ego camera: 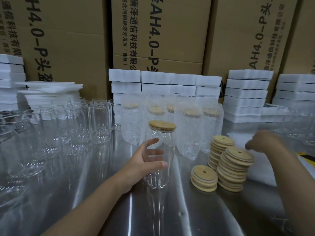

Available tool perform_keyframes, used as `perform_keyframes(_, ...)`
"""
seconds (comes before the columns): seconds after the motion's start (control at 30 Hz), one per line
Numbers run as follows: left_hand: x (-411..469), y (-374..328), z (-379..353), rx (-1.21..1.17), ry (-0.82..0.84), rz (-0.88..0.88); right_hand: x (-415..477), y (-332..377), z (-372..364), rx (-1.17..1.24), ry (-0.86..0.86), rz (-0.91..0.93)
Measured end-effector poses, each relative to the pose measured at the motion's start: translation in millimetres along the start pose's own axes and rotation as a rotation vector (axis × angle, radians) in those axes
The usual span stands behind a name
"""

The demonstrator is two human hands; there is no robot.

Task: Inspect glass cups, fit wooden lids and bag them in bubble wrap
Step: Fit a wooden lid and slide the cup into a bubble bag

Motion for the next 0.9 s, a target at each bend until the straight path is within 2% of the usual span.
perform_keyframes(0.03,0,0,0,0.002,0.001,0.000,3,-9,-12,-0.013,0.032,-0.048)
perform_keyframes(0.17,0,-1,-1,0.001,0.002,0.002,-3,-24,-14,0.018,-0.029,-0.147)
perform_keyframes(0.27,0,0,-1,0.001,-0.001,0.003,-10,-19,-4,0.099,-0.031,-0.132)
perform_keyframes(0.4,1,-1,0,-0.003,-0.010,0.001,-39,-4,35,0.180,-0.264,-0.059)
perform_keyframes(0.47,2,-1,0,-0.010,-0.016,0.003,-64,19,61,0.231,-0.435,0.041)
perform_keyframes(0.53,3,-1,0,-0.012,-0.020,0.004,-98,52,76,0.306,-0.548,0.229)
perform_keyframes(0.77,1,-5,7,-0.013,-0.085,-0.032,-195,152,50,0.508,-0.576,0.762)
perform_keyframes(0.9,1,-16,25,-0.063,-0.250,-0.126,-198,176,28,0.749,-0.478,0.860)
Point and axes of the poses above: each hand's wrist, its own x-axis towards the middle knuckle, its own z-axis out of the back of the hand, y = z × x, the point moved 9 cm from there along x, towards the middle knuckle, and after that the axes turned 1 degree about -x, right-handed, at the moved point
